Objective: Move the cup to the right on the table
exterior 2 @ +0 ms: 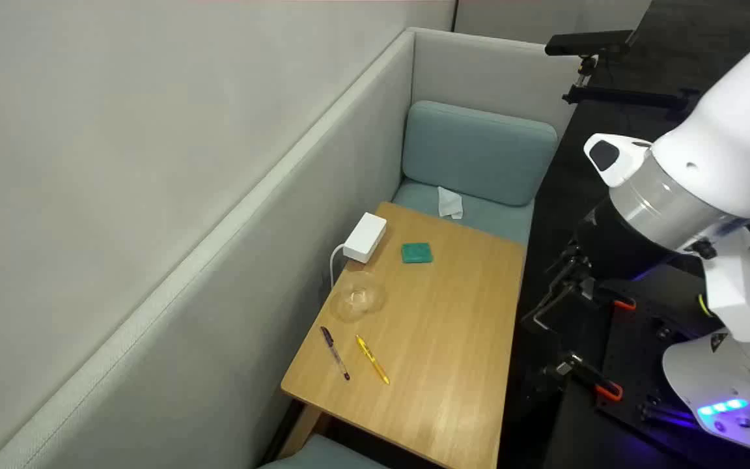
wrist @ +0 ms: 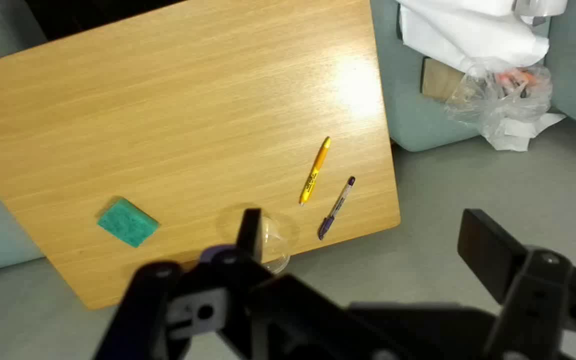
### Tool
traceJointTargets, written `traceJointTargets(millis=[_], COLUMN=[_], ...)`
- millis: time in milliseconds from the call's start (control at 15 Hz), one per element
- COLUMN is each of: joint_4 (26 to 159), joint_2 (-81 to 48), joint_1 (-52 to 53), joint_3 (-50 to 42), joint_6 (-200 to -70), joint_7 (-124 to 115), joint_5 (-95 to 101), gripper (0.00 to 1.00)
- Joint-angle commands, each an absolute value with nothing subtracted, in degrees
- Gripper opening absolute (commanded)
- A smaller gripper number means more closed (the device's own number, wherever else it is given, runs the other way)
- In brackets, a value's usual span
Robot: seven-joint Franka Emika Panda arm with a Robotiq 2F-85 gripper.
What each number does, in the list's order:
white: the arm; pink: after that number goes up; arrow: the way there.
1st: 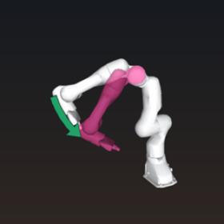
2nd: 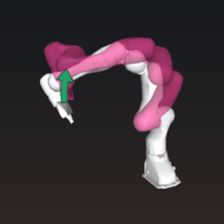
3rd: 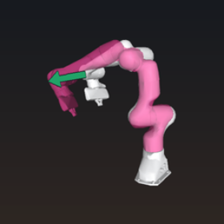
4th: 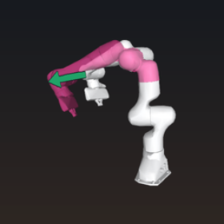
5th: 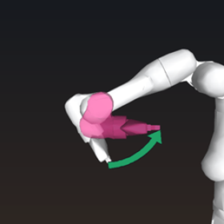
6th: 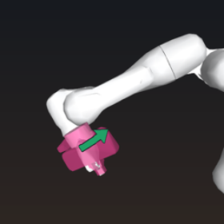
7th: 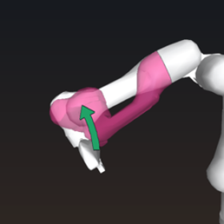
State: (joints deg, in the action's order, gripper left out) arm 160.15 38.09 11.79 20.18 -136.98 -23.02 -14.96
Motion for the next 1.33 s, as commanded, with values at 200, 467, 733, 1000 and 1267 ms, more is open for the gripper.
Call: traceJointTargets(millis=[200, 467, 733, 1000, 1267], joint_4=[160.1, 159.0, 155.5, 151.2, 145.4], joint_2=[38.0, 36.3, 29.6, 18.8, 6.0], joint_1=[12.5, 10.8, 4.6, -1.9, -6.0], joint_3=[19.4, 19.4, 19.0, 18.1, 16.0], joint_6=[-136.9, -137.4, -139.9, -147.4, -156.3], joint_7=[-23.5, -23.8, -26.0, -28.6, -32.4], joint_5=[-14.2, -12.8, -8.3, -4.0, 1.0], gripper=[1.0, 1.0, 1.0, 1.0, 1.0])
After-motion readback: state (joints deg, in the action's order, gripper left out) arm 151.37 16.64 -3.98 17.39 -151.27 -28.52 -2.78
